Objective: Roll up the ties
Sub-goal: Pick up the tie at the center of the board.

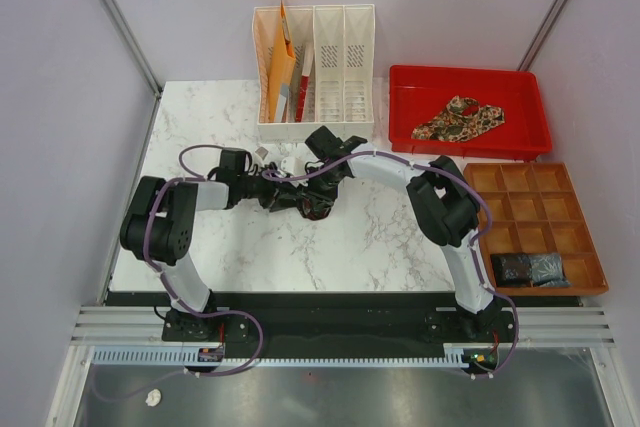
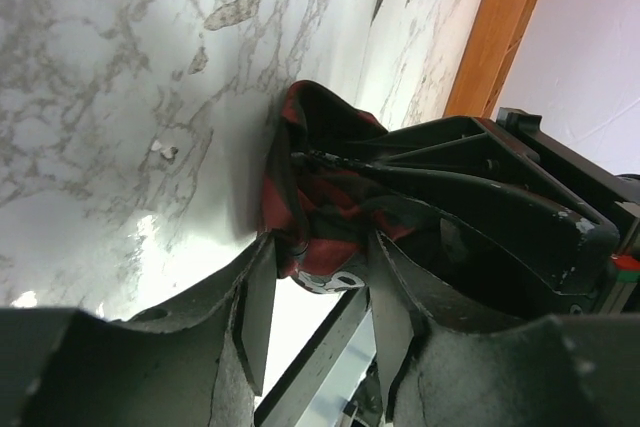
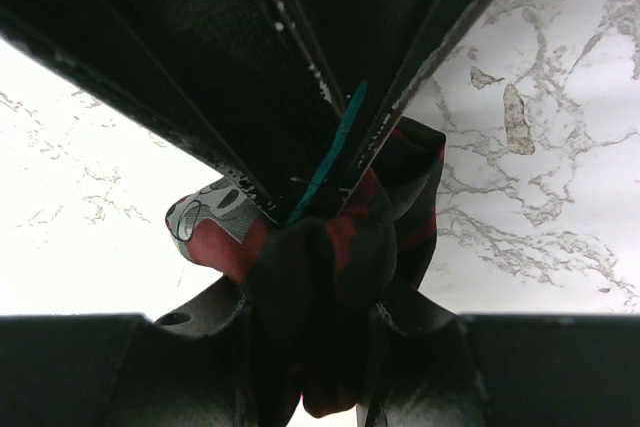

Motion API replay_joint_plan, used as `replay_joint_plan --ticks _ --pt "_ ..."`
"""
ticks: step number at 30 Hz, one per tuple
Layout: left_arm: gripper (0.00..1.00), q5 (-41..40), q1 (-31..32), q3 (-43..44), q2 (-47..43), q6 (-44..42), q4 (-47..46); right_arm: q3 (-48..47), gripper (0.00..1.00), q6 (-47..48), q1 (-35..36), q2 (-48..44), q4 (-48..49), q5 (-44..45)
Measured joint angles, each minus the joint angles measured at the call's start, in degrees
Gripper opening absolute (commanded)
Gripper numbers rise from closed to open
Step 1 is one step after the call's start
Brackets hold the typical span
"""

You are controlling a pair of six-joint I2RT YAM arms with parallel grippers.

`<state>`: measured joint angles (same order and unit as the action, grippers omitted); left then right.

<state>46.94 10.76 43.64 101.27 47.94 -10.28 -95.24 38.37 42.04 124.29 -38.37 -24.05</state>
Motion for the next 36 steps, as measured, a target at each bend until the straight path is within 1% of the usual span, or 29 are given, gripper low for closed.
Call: replay_joint_plan --ticks 2,4,6,7,8,9,10,11,12,13,14,15,16,17,20,21,22,25,32,36 --pt "0.40 -0.02 0.37 0.00 0.07 0.37 -0.55 0.24 0.05 -0.02 0.02 -0.17 0.00 0.22" --pt "0.38 -0.02 0.76 0.00 0.13 0.74 -1.09 0.61 0.05 -0.04 0.02 -0.44 -0.02 0.46" --pt "0.31 0.07 1.03 0.00 0.46 1.05 -1.75 0.96 0.05 -0.13 0.02 -0.66 0.02 0.61" --pt "0.27 0.15 1.11 0.02 0.81 1.33 -2.03 1.11 0.05 -0.22 0.02 -0.79 0.04 0.66" --pt "0.16 0.17 1.14 0.04 1.03 1.64 -2.16 1.16 0.06 -0.24 0.02 -0.81 0.04 0.70" --pt "0.11 0.20 1.16 0.11 1.29 1.86 -2.29 1.25 0.06 -0.33 0.02 -0.85 0.09 0.74" --pt "0.07 0.22 1.16 0.15 1.53 2.10 -2.32 1.38 0.09 -0.48 0.02 -0.94 0.11 0.85" --pt "0.02 0.24 1.18 0.20 1.64 2.34 -2.38 1.53 0.14 -0.61 0.02 -1.03 0.15 0.96" --pt "0.02 0.33 1.22 0.26 1.73 2.45 -2.54 1.70 0.16 -0.68 0.02 -1.14 0.28 1.03" --pt "0.02 0.39 1.27 0.33 1.75 2.54 -2.58 1.86 0.19 -0.74 0.02 -1.25 0.33 1.07" --pt "0.02 0.44 1.31 0.33 1.75 2.56 -2.62 2.03 0.32 -0.85 0.02 -1.36 0.48 1.11" --pt "0.02 0.44 1.33 0.33 1.75 2.54 -2.62 2.27 0.38 -0.87 0.02 -1.51 0.68 1.16" --pt "0.02 0.50 1.33 0.35 1.75 2.54 -2.51 2.56 0.42 -0.90 0.02 -1.68 0.85 1.20" --pt "0.02 0.57 1.33 0.37 1.75 2.51 -2.40 2.80 0.51 -1.05 0.02 -1.88 1.01 1.22" --pt "0.02 0.59 1.38 0.52 1.75 2.34 -1.70 3.50 0.72 -1.51 0.00 -2.23 1.46 1.20" --pt "0.02 0.59 1.42 0.66 1.73 2.14 -1.29 3.89 0.75 -1.57 -0.02 -2.34 1.57 1.14" --pt "0.02 0.59 1.51 0.81 1.70 1.99 -0.68 4.20 0.83 -1.68 -0.04 -2.43 1.57 1.09" --pt "0.02 0.61 1.84 1.46 1.29 1.51 0.81 5.01 0.98 -1.86 -0.37 -3.06 1.46 0.79" --pt "0.02 0.57 1.97 2.38 -0.48 0.09 2.34 5.97 0.98 -3.58 -2.05 -5.42 0.37 -1.33" --pt "0.02 0.17 1.97 2.69 -1.57 -0.59 3.19 5.97 0.98 -6.23 -4.46 -8.11 0.00 -4.00"
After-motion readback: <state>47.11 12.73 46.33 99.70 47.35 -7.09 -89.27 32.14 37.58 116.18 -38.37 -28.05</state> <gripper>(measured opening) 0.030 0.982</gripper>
